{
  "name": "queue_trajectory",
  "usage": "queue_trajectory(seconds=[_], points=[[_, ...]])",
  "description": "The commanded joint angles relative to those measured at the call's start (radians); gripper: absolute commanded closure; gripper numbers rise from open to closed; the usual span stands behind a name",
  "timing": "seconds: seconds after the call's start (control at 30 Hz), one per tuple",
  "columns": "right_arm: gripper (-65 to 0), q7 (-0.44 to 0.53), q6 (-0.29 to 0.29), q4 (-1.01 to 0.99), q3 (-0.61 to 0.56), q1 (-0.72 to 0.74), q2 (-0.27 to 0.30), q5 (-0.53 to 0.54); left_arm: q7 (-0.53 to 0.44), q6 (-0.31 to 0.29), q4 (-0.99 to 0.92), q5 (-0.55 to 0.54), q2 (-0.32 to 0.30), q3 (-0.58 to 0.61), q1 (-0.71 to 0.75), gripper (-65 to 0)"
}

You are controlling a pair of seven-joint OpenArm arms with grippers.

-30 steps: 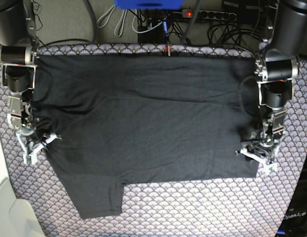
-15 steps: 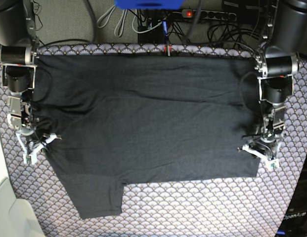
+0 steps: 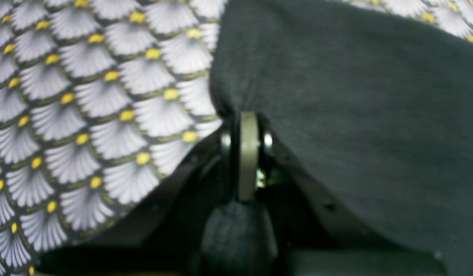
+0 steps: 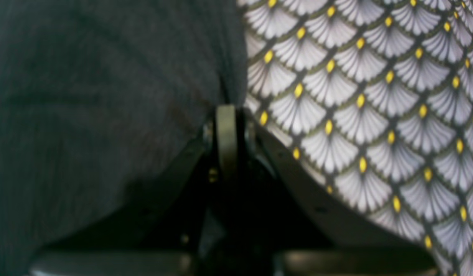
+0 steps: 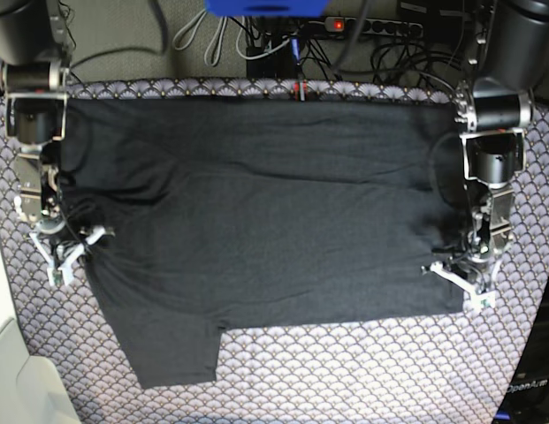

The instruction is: Fold the T-shirt properly

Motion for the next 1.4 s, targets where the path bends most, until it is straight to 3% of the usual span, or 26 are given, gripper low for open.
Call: queue_trajectory(seconds=[0.0, 0.13, 0.23, 0.37, 0.87, 1.03, 1.37], points=[[0.0, -0.007, -0.007, 0.051, 0.005, 0.013, 0.025, 0.002, -0.005, -0.002, 0.056, -0.006, -0.013, -0.003, -0.011, -0.4], [0.0, -0.044, -0.007, 0.192, 0.012, -0.056, 0.031, 0.005, 0.075, 0.002, 0.220, -0.006, -0.010, -0.004, 0.065, -0.4], [0.0, -0.071, -0.007, 0.286, 0.085, -0.111, 0.033, 0.005, 0.121, 0.002, 0.326, -0.006, -0.011, -0.006, 0.124, -0.4], [0.0, -0.100, -0.006, 0.375, 0.140, -0.165, 0.033, 0.005, 0.190, -0.001, 0.452, -0.001, -0.011, -0.095, 0.200, -0.4], [0.0, -0.102, -0.001, 0.692, 0.261, -0.450, 0.033, 0.005, 0.414, -0.002, 0.851, -0.007, -0.010, -0.238, 0.388, -0.4], [0.0, -0.102, 0.132, 0.715, 0.341, -0.481, 0.030, 0.005, 0.458, -0.002, 0.928, -0.007, -0.011, -0.270, 0.428, -0.4], [0.0, -0.102, 0.261, 0.717, 0.422, -0.583, 0.027, 0.006, 0.500, -0.002, 1.043, -0.007, -0.011, -0.304, 0.537, -0.4]])
